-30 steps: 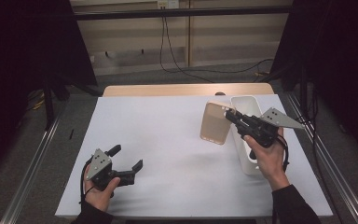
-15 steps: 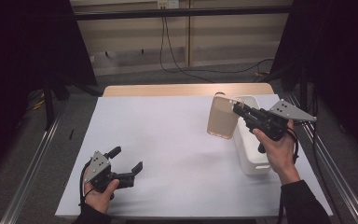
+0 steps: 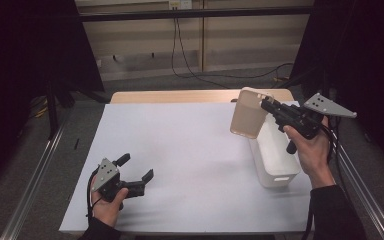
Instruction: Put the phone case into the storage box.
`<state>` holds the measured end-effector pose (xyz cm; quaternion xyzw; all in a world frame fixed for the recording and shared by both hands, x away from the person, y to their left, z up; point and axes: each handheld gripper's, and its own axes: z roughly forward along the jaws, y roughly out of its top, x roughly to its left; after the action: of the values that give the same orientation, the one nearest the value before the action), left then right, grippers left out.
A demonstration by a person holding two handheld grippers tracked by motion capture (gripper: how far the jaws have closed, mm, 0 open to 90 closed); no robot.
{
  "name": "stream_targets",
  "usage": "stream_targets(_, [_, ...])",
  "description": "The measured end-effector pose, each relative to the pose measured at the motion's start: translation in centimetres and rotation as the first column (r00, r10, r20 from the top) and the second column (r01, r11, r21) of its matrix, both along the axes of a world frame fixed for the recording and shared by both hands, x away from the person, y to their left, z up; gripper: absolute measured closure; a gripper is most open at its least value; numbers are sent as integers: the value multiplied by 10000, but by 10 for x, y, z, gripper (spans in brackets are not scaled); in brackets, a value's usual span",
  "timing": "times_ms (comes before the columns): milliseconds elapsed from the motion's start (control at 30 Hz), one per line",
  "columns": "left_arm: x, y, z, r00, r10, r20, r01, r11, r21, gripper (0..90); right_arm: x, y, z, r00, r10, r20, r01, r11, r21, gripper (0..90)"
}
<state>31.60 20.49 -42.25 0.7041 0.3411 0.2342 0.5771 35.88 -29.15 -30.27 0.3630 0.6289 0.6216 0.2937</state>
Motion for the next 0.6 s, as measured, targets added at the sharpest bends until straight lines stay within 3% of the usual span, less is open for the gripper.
stream_targets(167, [-1,0,1,9998,60,-176,-60,10000,-39,19,5,-10,2,9999,-127,31,127,9999,2,817])
stream_targets(467, [-1,-2,2,9999,106,-5,-105,9996,280,21,13,-30,12,9978,-547,380,548,9985,-16,817])
stream_targets(600, [-3,-4,3,10000,-49,22,49,9997,240,22,19,-38,15,9961,-698,533,702,9975,-51,817])
